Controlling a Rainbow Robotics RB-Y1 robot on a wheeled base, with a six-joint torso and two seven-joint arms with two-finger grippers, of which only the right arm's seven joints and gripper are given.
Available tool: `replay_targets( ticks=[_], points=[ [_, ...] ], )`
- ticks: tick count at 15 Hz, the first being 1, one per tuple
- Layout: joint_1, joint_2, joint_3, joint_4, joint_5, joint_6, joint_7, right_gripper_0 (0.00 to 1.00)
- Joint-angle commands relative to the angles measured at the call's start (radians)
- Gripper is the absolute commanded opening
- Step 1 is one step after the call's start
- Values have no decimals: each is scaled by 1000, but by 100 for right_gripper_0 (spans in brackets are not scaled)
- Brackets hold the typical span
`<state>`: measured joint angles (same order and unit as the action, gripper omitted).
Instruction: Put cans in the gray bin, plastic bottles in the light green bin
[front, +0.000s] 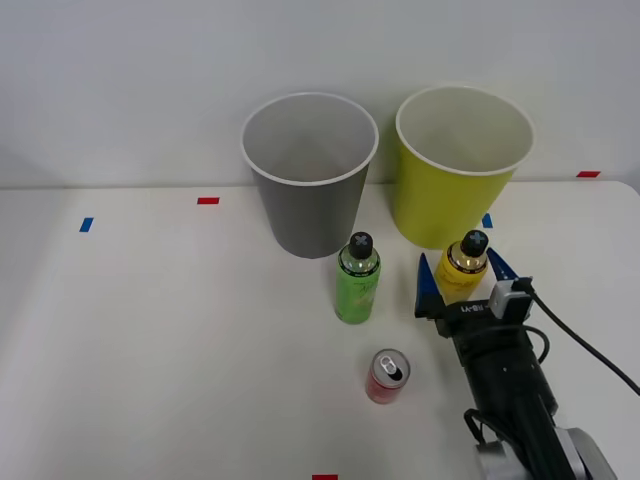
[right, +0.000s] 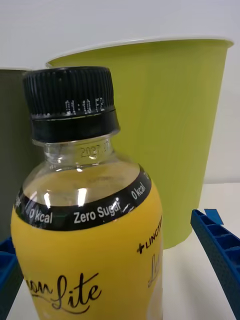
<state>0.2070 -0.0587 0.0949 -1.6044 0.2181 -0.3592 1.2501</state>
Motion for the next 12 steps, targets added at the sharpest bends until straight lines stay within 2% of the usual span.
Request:
replay_targets(
  ticks=[1,5,12],
  points=[
    [-12,-1,0,0,-6,0,2,100],
    [-17,-18,2,0,-17,19,6,100],
    [-18,-7,-4,0,-31,28,28,100]
  ],
)
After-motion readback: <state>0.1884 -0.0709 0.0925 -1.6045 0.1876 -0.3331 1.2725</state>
